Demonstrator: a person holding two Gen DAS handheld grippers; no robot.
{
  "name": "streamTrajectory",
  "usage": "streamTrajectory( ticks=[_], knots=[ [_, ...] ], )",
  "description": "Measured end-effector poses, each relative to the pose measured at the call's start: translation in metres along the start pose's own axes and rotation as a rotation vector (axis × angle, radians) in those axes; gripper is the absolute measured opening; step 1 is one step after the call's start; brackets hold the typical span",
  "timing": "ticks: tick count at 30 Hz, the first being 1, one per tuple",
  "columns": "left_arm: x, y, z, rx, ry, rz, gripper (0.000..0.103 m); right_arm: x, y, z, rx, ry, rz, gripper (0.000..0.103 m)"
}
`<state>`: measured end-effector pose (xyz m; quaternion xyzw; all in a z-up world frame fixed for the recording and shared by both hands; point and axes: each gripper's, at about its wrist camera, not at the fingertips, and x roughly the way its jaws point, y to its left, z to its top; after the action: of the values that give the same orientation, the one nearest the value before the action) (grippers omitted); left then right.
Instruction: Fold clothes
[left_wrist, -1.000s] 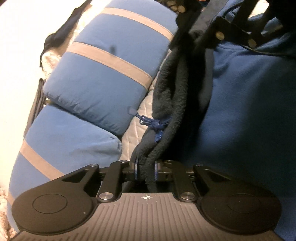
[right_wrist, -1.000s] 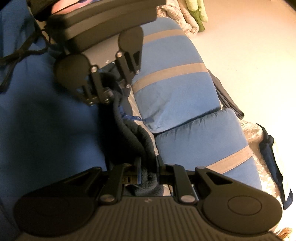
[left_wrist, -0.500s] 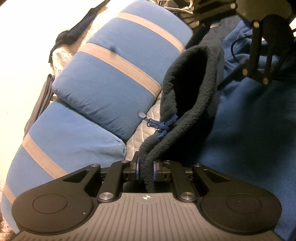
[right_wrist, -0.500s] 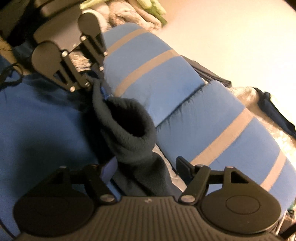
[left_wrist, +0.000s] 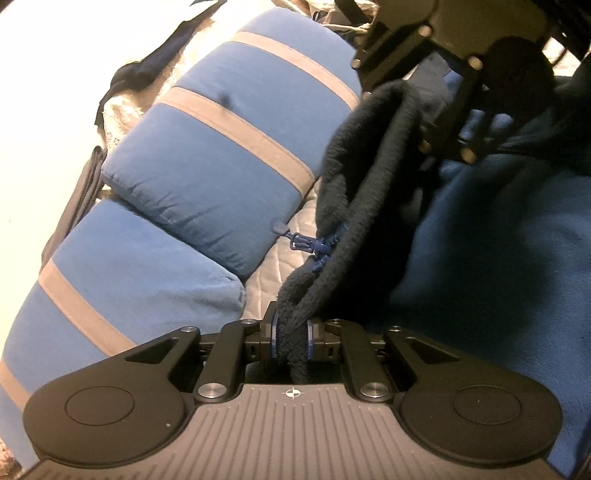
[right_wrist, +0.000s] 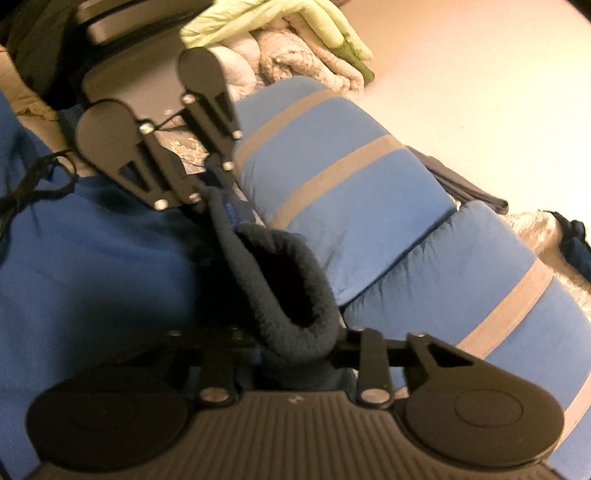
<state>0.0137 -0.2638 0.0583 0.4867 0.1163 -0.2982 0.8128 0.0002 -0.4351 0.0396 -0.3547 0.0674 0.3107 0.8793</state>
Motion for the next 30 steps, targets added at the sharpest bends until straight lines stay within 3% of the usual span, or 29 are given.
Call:
streamTrajectory(
  ticks=[3,5,7,9,14,17,20,24,27,30],
  knots=[
    [-0.002,-0.003,-0.001,-0.028,-0.006,-0.007,0.022,0.0,-0.01,0.009,0.01,0.015,0.02,0.023],
    [-0.005,-0.005,-0.004,-0.035,-0.017,0.011,0.039,0.0,-0.019,0.014,0.035,0.025,0.035,0.022],
    [-0.01,-0.008,-0.01,-0.035,-0.033,0.042,0.065,0.0,-0.029,0.016,0.065,0.034,0.029,0.022],
    [-0.014,-0.01,-0.017,-0.041,-0.045,0.072,0.072,0.0,-0.039,0.017,0.097,0.038,0.019,0.022],
    [-0.001,0.002,-0.043,-0.156,-0.001,0.1,0.072,-0.001,-0.056,0.018,0.142,0.048,0.012,0.022],
    [0.009,-0.004,-0.056,-0.126,-0.03,0.172,0.072,-0.002,-0.06,0.019,0.155,0.052,0.021,0.022],
    [0.016,-0.01,-0.061,-0.089,-0.109,0.254,0.072,-0.004,-0.066,0.019,0.175,0.051,0.035,0.022],
    [0.017,-0.016,-0.061,-0.044,-0.259,0.298,0.072,-0.005,-0.075,0.016,0.211,0.048,0.056,0.022],
    [0.012,-0.018,-0.056,-0.011,-0.375,0.286,0.072,-0.006,-0.081,0.015,0.238,0.046,0.072,0.022],
    [0.009,-0.018,-0.052,-0.013,-0.434,0.268,0.067,-0.007,-0.088,0.013,0.265,0.045,0.088,0.022]
  ],
)
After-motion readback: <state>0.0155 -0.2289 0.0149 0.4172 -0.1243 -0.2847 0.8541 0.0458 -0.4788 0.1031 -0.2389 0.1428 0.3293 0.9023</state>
